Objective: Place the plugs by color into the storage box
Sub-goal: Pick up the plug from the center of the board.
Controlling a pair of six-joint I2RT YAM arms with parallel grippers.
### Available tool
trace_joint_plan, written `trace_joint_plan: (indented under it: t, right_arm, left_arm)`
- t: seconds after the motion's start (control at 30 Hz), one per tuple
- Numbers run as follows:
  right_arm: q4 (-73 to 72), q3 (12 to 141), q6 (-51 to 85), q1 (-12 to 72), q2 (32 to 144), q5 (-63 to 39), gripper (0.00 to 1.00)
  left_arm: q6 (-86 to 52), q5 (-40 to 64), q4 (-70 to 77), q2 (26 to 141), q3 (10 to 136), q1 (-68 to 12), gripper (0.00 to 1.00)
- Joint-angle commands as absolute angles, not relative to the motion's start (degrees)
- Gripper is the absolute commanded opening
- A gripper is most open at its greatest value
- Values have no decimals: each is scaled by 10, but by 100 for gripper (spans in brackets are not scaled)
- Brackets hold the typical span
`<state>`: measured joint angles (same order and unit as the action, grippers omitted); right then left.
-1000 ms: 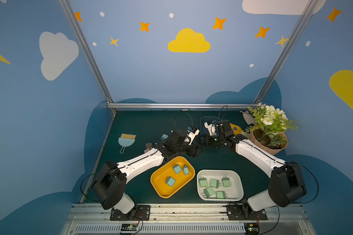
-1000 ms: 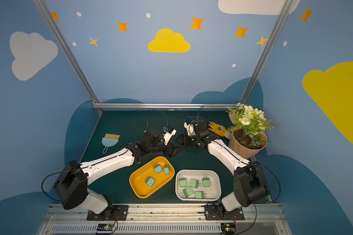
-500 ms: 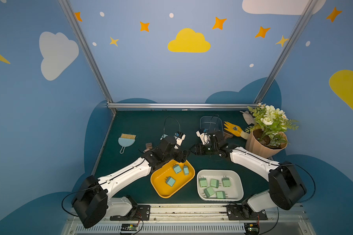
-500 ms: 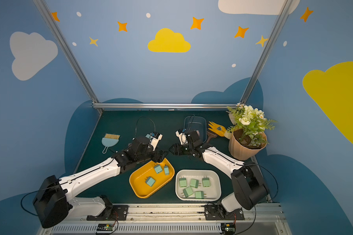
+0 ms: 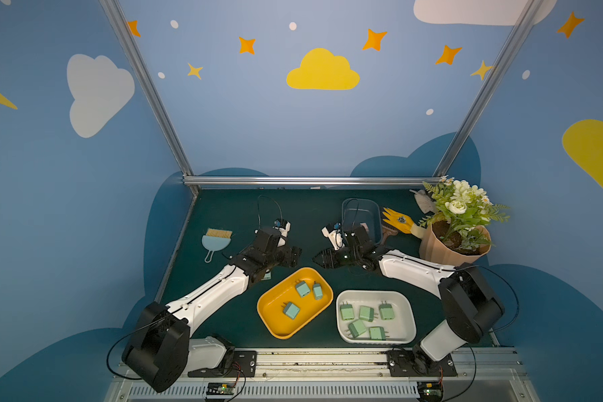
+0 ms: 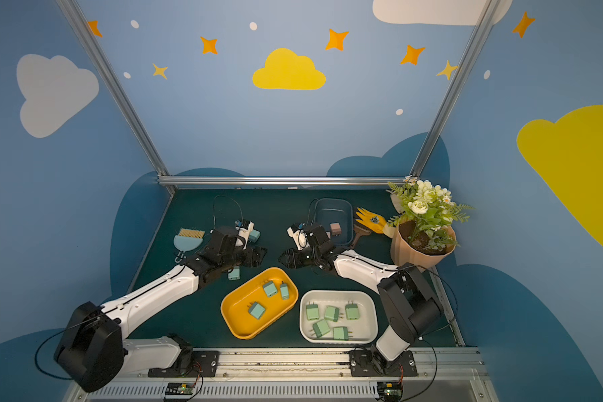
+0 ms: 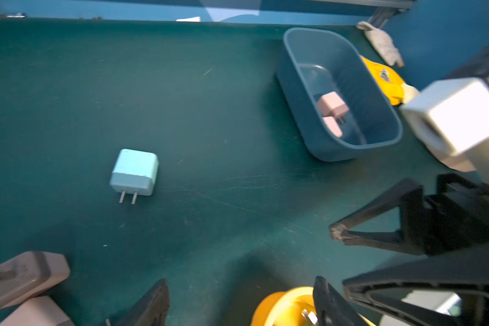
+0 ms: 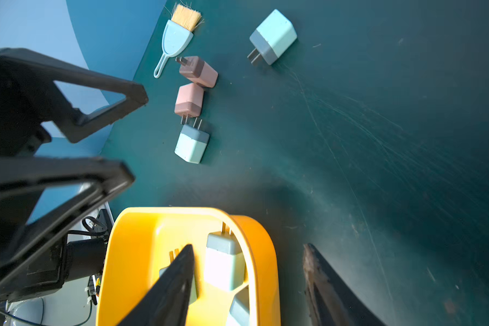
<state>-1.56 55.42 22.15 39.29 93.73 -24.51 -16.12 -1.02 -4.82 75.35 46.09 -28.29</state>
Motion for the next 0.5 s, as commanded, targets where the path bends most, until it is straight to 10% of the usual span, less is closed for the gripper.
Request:
trace_joint_plan:
  t: [0.0,0.47]
  right_arm:
    - [-52,583,213,398,952,-260,62]
    - [-57,612,109,412,997,-223,62]
  left_arm:
    - [-174,0,-34,787,475,-265,81]
    - [-195,-53,-3,972,584,-225,80]
